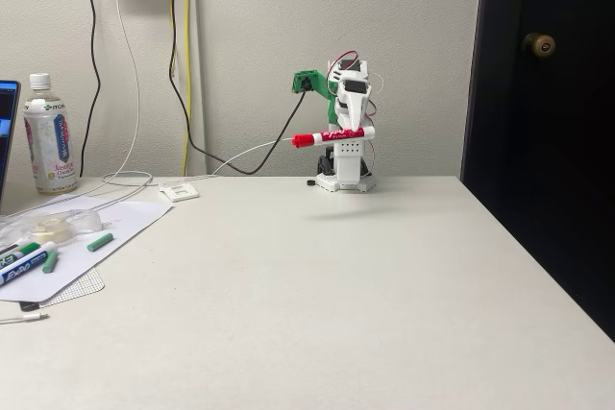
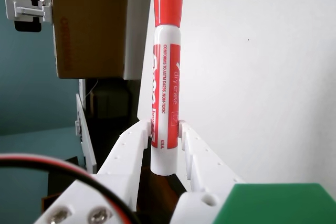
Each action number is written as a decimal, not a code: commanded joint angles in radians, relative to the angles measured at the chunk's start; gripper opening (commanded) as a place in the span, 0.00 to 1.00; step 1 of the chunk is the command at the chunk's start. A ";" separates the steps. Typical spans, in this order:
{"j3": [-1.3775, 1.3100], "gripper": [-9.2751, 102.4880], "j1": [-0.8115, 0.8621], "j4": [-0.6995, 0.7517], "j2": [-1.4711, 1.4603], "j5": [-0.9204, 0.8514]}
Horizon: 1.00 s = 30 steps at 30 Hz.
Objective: Pick up the red marker.
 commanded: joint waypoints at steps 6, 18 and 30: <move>0.014 0.08 0.003 -0.043 0.021 0.005; 0.087 0.08 0.002 -0.098 0.021 0.032; 0.106 0.08 0.002 -0.126 0.021 0.049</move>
